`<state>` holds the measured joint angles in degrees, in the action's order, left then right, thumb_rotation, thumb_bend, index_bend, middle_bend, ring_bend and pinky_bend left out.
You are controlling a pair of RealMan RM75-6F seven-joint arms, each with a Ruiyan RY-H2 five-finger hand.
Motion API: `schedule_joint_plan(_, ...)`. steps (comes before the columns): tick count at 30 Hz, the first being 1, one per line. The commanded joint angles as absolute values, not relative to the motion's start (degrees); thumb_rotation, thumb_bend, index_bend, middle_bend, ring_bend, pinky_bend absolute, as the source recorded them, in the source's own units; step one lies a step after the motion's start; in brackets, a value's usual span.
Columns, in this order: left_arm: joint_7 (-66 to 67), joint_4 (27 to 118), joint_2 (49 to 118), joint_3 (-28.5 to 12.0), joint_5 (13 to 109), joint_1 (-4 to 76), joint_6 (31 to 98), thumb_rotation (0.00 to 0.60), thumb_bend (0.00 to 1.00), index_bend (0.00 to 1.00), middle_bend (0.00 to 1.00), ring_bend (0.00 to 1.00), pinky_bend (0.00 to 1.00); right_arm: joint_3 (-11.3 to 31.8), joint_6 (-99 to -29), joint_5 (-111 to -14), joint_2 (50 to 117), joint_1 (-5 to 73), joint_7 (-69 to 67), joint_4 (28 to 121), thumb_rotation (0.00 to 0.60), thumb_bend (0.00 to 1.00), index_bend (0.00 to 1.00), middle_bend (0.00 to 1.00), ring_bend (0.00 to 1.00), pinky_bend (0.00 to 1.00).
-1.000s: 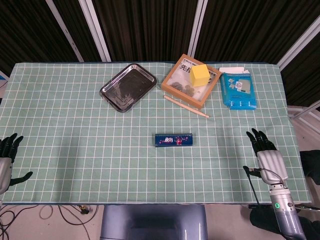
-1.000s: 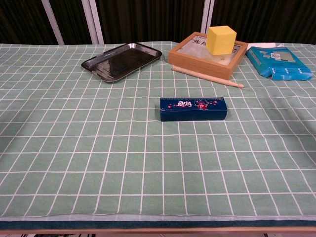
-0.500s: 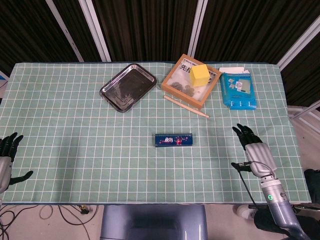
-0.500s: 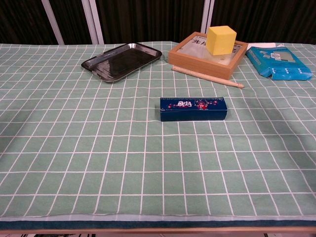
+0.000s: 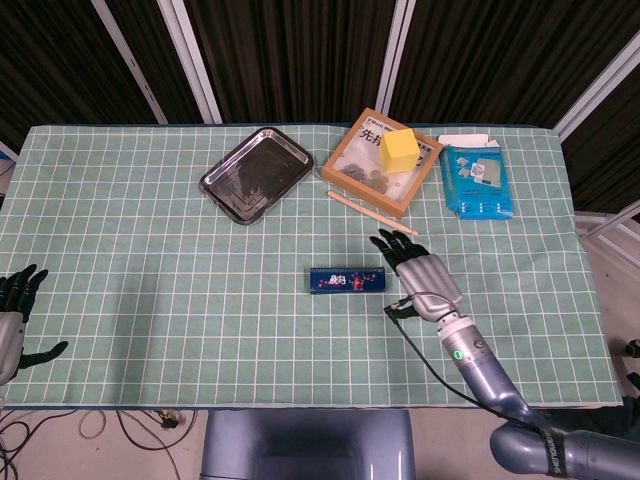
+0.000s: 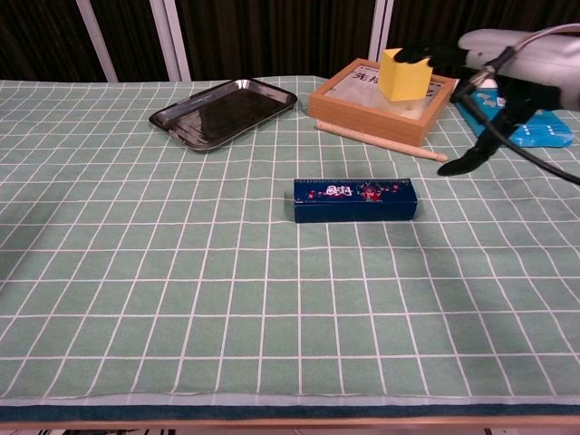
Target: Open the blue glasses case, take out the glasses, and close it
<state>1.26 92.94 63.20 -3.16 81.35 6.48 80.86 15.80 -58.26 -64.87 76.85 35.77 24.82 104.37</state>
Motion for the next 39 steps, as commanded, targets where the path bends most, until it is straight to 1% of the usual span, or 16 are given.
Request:
schedule_joint_plan(1, 1.07, 93.07, 63.05, -3.11, 81.23, 6.55, 80.57, 0.600, 0.00, 0.00, 0.00, 0.00, 0.00, 16.29, -55.96, -58.86, 81.43, 39.92, 30.78, 103.14, 0.600, 0.16, 0.00, 0.00, 0.00, 0.24)
schedule_joint_plan(8, 0.55, 93.37, 62.80, -3.05, 81.11, 6.69, 80.13, 0.600, 0.00, 0.00, 0.00, 0.00, 0.00, 16.18, -55.57, -53.07, 86.98, 44.64, 35.17, 99.11, 0.600, 0.17, 0.00, 0.00, 0.00, 0.24)
schedule_joint_plan(11, 0.15, 93.45, 62.69, -3.08, 80.92, 6.75, 79.88, 0.600, 0.00, 0.00, 0.00, 0.00, 0.00, 16.54, -54.78, -49.57, 89.59, 47.53, 37.39, 95.63, 0.600, 0.21, 0.05, 0.00, 0.00, 0.24)
schedule_joint_plan(16, 0.05, 93.53, 62.62, -3.02, 80.84, 6.85, 79.61, 0.600, 0.00, 0.00, 0.00, 0.00, 0.00, 17.02, -55.88, -43.02, 91.39, 50.21, 40.87, 94.30, 0.600, 0.22, 0.15, 0.00, 0.00, 0.24)
schedule_joint_plan(21, -0.02, 93.60, 62.59, -3.02, 80.71, 6.93, 79.42, 0.600, 0.00, 0.00, 0.00, 0.00, 0.00, 17.50, -56.77, -36.61, 92.04, 52.26, 43.82, 94.59, 0.600, 0.23, 0.19, 0.00, 0.00, 0.24)
schedule_joint_plan(25, -0.05, 93.67, 62.57, -3.06, 80.58, 7.03, 79.23, 0.600, 0.00, 0.00, 0.00, 0.00, 0.00, 18.72, -57.90, -29.94, 92.97, 54.34, 45.38, 95.23, 0.600, 0.24, 0.22, 0.00, 0.00, 0.24)
schedule_joint_plan(33, -0.29, 93.91, 62.41, -2.96, 80.46, 7.14, 78.86, 0.600, 0.00, 0.00, 0.00, 0.00, 0.00, 19.35, -59.36, -22.80, 95.53, 58.44, 47.72, 92.03, 0.600, 0.27, 0.23, 0.00, 0.00, 0.24)
schedule_joint_plan(39, -0.89, 93.99, 62.25, -3.01, 80.26, 7.30, 78.50, 0.600, 0.00, 0.00, 0.00, 0.00, 0.00, 19.64, -59.52, -20.94, 97.85, 60.72, 47.38, 88.38, 0.600, 0.30, 0.23, 0.00, 0.00, 0.24)
